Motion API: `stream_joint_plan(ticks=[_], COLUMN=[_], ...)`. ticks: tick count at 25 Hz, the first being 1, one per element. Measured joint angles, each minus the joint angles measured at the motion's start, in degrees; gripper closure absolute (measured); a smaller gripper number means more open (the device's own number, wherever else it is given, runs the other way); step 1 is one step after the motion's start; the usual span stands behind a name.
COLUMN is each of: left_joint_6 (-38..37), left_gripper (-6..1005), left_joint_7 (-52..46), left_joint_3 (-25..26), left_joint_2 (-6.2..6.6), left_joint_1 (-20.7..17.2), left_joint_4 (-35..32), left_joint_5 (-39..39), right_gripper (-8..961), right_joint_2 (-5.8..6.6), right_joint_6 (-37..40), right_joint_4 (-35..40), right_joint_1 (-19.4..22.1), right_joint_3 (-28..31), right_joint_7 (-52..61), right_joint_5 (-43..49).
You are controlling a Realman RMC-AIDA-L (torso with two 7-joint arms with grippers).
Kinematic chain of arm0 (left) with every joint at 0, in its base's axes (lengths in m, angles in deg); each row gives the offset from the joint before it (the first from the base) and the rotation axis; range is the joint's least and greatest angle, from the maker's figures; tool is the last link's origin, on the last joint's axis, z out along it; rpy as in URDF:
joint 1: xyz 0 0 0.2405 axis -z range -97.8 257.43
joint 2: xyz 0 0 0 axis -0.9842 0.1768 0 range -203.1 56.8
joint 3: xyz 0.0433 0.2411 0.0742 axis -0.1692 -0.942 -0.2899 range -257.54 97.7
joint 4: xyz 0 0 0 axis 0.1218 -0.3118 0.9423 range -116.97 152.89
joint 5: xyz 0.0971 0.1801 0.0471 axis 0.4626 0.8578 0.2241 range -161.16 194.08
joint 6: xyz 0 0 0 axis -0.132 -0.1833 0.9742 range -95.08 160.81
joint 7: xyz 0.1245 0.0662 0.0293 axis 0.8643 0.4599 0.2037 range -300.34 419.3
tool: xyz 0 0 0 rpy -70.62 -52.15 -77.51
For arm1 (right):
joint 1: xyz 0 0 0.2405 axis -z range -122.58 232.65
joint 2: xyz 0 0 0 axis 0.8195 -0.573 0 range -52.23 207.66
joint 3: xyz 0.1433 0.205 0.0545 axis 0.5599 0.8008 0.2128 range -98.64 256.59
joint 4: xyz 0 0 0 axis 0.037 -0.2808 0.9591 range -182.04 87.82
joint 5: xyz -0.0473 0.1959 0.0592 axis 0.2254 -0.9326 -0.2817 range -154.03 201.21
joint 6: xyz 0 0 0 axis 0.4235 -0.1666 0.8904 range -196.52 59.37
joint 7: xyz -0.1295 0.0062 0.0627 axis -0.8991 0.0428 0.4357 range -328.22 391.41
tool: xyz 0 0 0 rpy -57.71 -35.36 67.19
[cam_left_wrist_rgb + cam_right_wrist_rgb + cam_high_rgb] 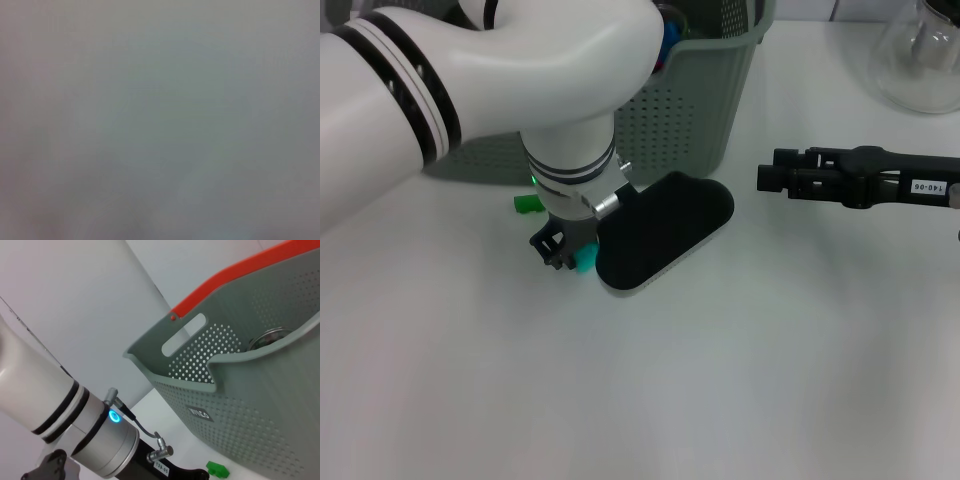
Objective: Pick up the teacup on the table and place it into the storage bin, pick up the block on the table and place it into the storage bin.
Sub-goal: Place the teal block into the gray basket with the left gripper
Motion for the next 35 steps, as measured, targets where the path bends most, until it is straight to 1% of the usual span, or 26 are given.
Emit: stream_joint_plan(ticks=[3, 5, 7, 8, 10, 13, 14, 15, 16, 18, 20, 21, 22, 23, 26, 28, 29, 30, 31, 32, 33, 35], left_joint_6=[-1.8, -4.3, -8.1, -10.9, -14.6, -20.1, -22.4, -24.0, -25.8, -28.3, -31.1, -32.5, -33.1, -33.9, -32.2, -28.4, -26.2, -18.2, -18.2, -13.1, -6.1, 4.2], left_gripper=[600, 600, 599, 599, 599, 599, 599, 599, 599, 599, 599, 600, 600, 600, 600, 600, 600, 600, 599, 599, 599, 599], left_joint_7=[-1.0, -1.5, -2.1, -2.9, -3.9, -4.8, -4.9, -4.9, -5.0, -5.3, -6.4, -7.5, -8.7, -11.5, -20.3, -26.0, -27.8, -31.8, -31.8, -33.9, -36.7, -41.1], left_joint_3=[1.6, 4.3, 8.7, 12.4, 17.5, 29.3, 35.2, 39.9, 46.3, 56.4, 66.7, 70.8, 73.4, 76.8, 80.7, 81.1, 80.6, 77.2, 77.2, 74.7, 70.9, 63.7], left_joint_2=[0.05, 0.08, 0.09, 0.09, 0.18, 0.34, 0.37, 0.47, 0.72, 1.32, 2.66, 3.52, 4.33, 5.55, 7.64, 8.43, 8.62, 8.8, 8.8, 8.89, 9.08, 9.59], left_joint_1=[-0.5, -0.9, -1.5, -1.8, -2.1, -2.9, -3.1, -3.2, -3.3, -3.3, -3.3, -3.3, -3.3, -3.3, -3.3, -3.2, -3.1, -2.7, -2.7, -2.6, -2.6, -2.3], left_joint_4=[-1.7, -3.5, -5.5, -6.7, -7.5, -7.5, -6.6, -5.8, -4.4, -2.0, 0.3, 1.3, 2.1, 2.9, 3.3, 2.5, 2.0, 0.3, 0.3, -0.3, -0.5, 0.2], left_joint_5=[0.0, -0.1, -1.0, -2.2, -4.1, -7.0, -8.2, -9.2, -10.2, -11.8, -15.0, -17.1, -18.8, -21.9, -28.5, -31.8, -32.5, -31.9, -31.9, -30.8, -29.1, -26.2], right_gripper=[251, 251, 251, 251, 251, 251, 251, 251, 251, 251, 251, 251, 251, 251, 251, 251, 251, 251, 251, 251, 251, 251], right_joint_2=[0.09, 0.18, 0.35, 0.54, 0.84, 1.31, 1.47, 1.69, 2.0, 2.57, 3.05, 3.16, 3.25, 3.32, 3.57, 3.78, 3.81, 3.82, 3.82, 3.8, 3.75, 3.64], right_joint_6=[0.0, 0.1, 0.3, 0.5, 0.8, 1.9, 2.3, 2.9, 3.6, 4.8, 5.7, 5.9, 6.2, 6.5, 7.4, 7.8, 7.8, 7.8, 7.9, 7.8, 7.8, 7.7], right_joint_4=[0.0, 0.0, 0.1, 0.1, 0.1, 0.9, 1.2, 1.5, 1.6, 1.8, 2.4, 2.8, 3.3, 3.8, 4.7, 4.7, 4.7, 4.7, 4.7, 4.7, 4.7, 4.7], right_joint_1=[0.0, 0.0, 0.0, 0.0, 0.2, 0.6, 0.6, 0.7, 0.8, 0.8, 0.9, 0.9, 0.9, 0.9, 0.8, 0.7, 0.7, 0.7, 0.6, 0.6, 0.6, 0.6], right_joint_3=[0.1, 0.1, 0.1, 0.1, 0.2, 0.4, 0.6, 0.8, 1.2, 1.7, 1.9, 1.9, 1.9, 2.0, 2.0, 2.0, 2.0, 2.1, 2.2, 2.3, 2.4, 2.4], right_joint_7=[0.0, -0.1, -0.1, -0.1, -0.1, -0.1, -0.1, -0.1, -0.1, -0.1, 0.0, 0.1, 0.3, 0.4, 0.8, 1.1, 1.2, 1.3, 1.4, 1.4, 1.4, 1.4], right_joint_5=[0.0, 0.0, 0.0, 0.0, 0.0, 0.0, 0.0, 0.0, 0.0, 0.0, 0.0, 0.0, 0.0, 0.0, 0.0, 0.0, 0.0, 0.0, 0.0, 0.0, 0.0, 0.0])
